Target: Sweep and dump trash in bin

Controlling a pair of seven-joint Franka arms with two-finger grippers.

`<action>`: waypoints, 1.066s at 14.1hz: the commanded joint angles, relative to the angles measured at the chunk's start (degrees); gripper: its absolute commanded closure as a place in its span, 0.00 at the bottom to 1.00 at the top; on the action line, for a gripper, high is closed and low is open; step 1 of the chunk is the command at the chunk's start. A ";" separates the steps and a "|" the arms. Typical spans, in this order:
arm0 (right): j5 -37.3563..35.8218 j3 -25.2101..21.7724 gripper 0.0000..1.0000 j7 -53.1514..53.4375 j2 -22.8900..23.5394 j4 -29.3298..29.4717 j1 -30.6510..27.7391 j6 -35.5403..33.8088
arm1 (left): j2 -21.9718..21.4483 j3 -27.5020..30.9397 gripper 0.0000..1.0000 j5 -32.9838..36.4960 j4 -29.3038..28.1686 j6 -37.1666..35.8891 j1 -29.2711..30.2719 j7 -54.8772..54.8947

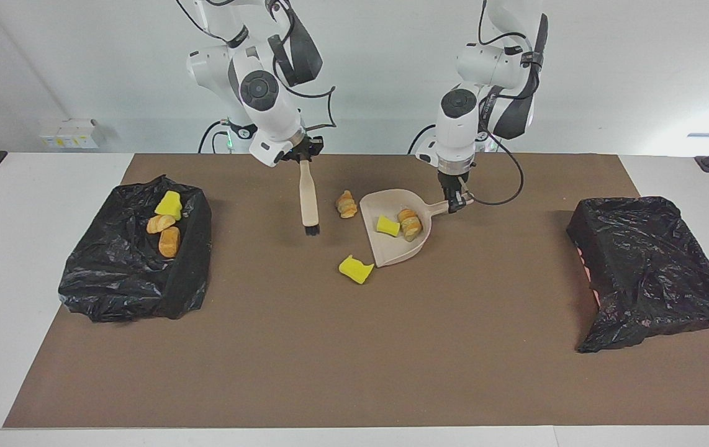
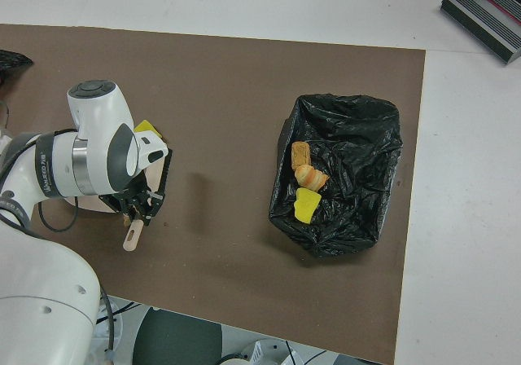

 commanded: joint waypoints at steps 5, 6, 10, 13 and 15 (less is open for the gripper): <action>3.91 0.86 1.00 5.96 5.77 -8.14 9.32 15.91 | -0.09 0.00 1.00 1.43 -0.26 -0.10 -0.65 4.07; 8.30 0.86 1.00 5.87 7.70 -7.96 10.90 20.11 | -0.17 -0.09 1.00 1.43 -0.26 -0.37 -0.65 4.07; 16.95 0.95 1.00 6.75 11.85 -1.29 14.95 25.33 | -0.18 -0.09 1.00 1.34 -0.35 -0.02 -0.56 3.54; 19.86 0.95 1.00 8.86 11.15 2.14 15.05 24.39 | 0.18 -0.09 1.00 1.25 -0.26 1.03 0.23 0.22; 17.94 0.25 1.00 11.05 8.35 3.98 14.43 20.53 | 0.26 -0.09 1.00 1.08 -0.17 1.56 0.67 -1.98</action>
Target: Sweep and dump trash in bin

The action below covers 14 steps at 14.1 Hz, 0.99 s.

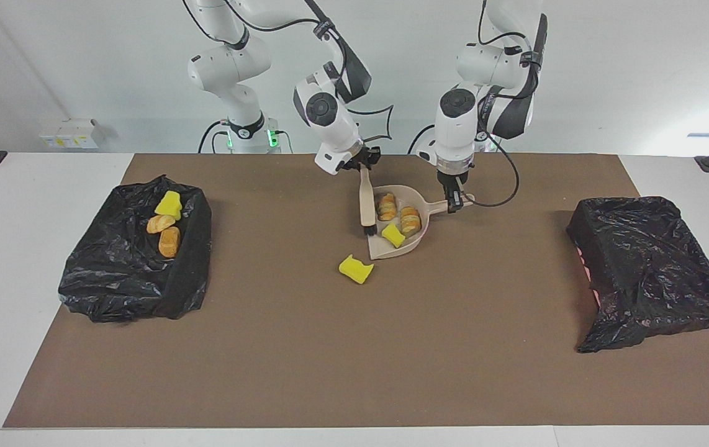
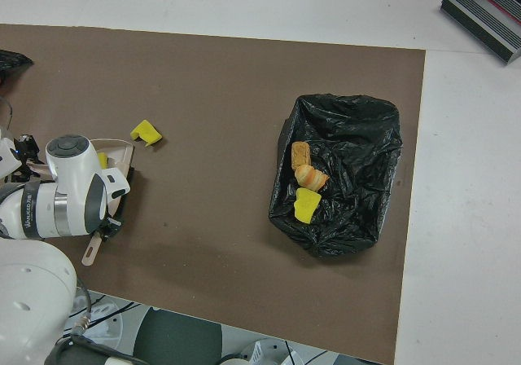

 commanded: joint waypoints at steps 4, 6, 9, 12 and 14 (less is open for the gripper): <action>-24.90 -0.74 1.00 -4.03 -0.64 9.59 -7.50 -14.50 | 1.05 0.28 1.00 0.42 0.72 1.19 2.68 -12.28; -27.57 -0.92 1.00 -14.83 3.31 14.69 -12.42 -15.57 | 1.57 0.28 1.00 0.42 1.25 0.75 3.82 -15.81; -39.22 -0.83 1.00 -25.85 11.83 23.56 -15.69 -16.45 | 2.02 0.28 1.00 0.42 2.13 0.57 3.82 -17.40; -42.52 -0.75 1.00 -29.73 20.10 28.60 -15.17 -15.76 | 2.10 0.19 1.00 0.42 2.13 1.19 3.74 -17.14; -41.04 -0.05 1.00 -29.74 22.05 28.60 -14.12 -14.79 | 2.02 0.19 1.00 0.33 2.13 1.36 3.30 -16.88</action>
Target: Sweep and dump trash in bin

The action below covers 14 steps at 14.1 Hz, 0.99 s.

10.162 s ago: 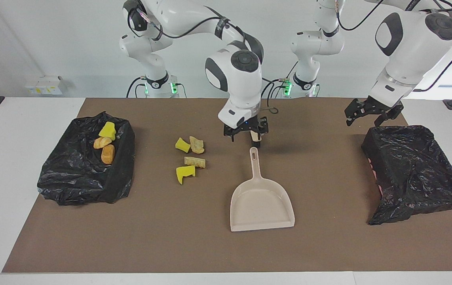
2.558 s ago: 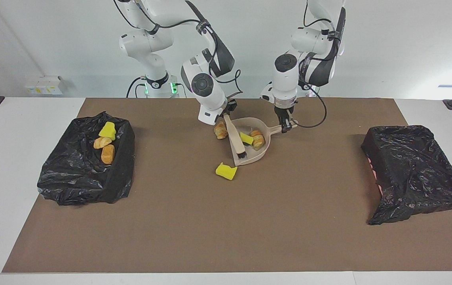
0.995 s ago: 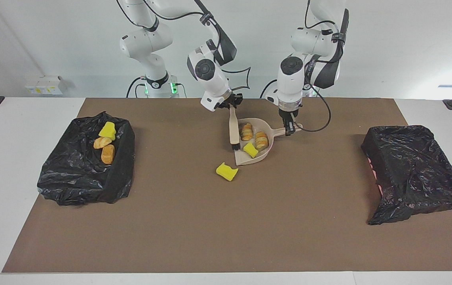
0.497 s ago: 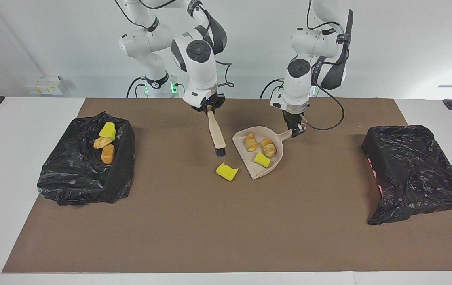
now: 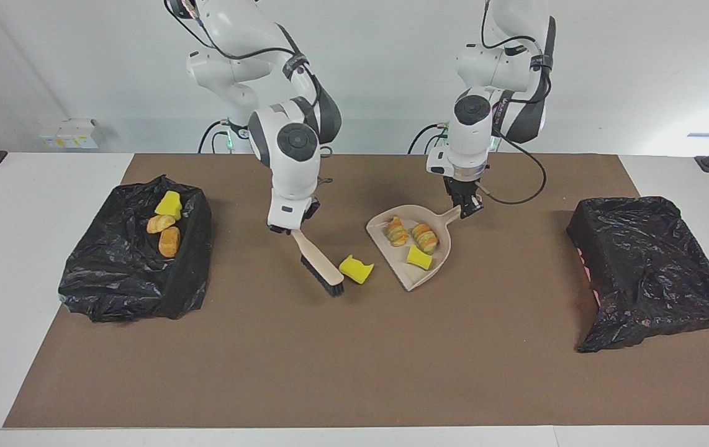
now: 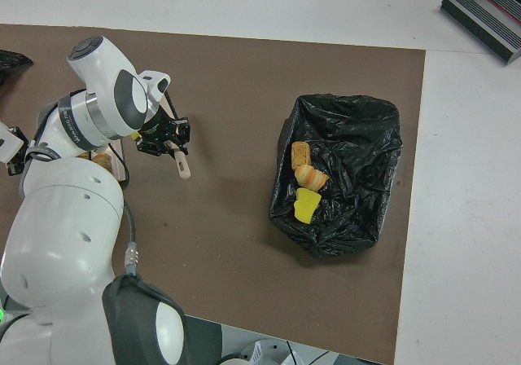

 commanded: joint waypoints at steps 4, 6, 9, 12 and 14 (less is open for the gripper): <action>17.98 1.76 1.00 3.26 0.45 -1.85 4.21 -0.89 | 0.77 -0.37 1.00 0.29 0.74 1.32 -0.16 -0.09; 23.44 1.76 1.00 7.12 -0.61 -2.22 7.46 -1.58 | 0.85 -0.37 1.00 0.29 0.74 2.02 -0.16 1.92; 26.37 1.68 1.00 11.44 -4.12 -2.04 7.04 -3.42 | 1.29 -0.37 1.00 0.20 0.65 3.95 -0.08 7.81; 26.19 1.24 1.00 18.37 -11.05 -1.69 3.88 -10.09 | 2.17 -0.28 1.00 -1.89 1.61 4.39 0.97 11.76; 25.58 1.06 1.00 24.25 -15.89 -1.69 0.11 -16.24 | 4.97 -0.28 1.00 -6.37 5.82 3.26 3.42 19.66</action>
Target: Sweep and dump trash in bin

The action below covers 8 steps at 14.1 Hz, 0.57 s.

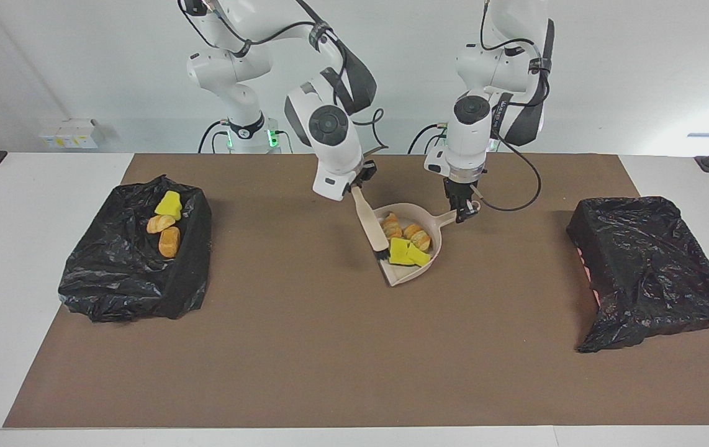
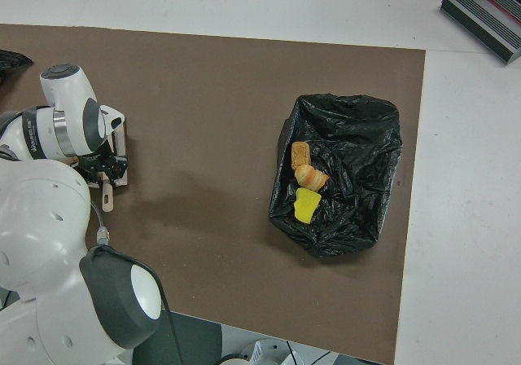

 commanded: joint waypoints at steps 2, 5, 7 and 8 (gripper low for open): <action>0.80 0.25 1.00 5.68 -9.79 -1.80 -7.42 -8.03 | 4.66 -0.15 1.00 -6.40 7.03 -0.71 4.34 10.86; 0.01 0.33 1.00 10.41 -17.00 -5.83 -8.32 -11.57 | 6.68 -0.24 1.00 -9.03 11.86 -2.19 8.03 17.62; 0.01 0.69 1.00 10.79 -22.71 -15.03 -5.00 -7.38 | 9.92 -0.15 1.00 -10.53 19.57 -8.49 10.23 23.95; 0.10 0.77 1.00 11.74 -23.95 -18.73 -1.67 -5.70 | 12.20 -0.15 1.00 -10.54 24.74 -13.23 11.89 25.28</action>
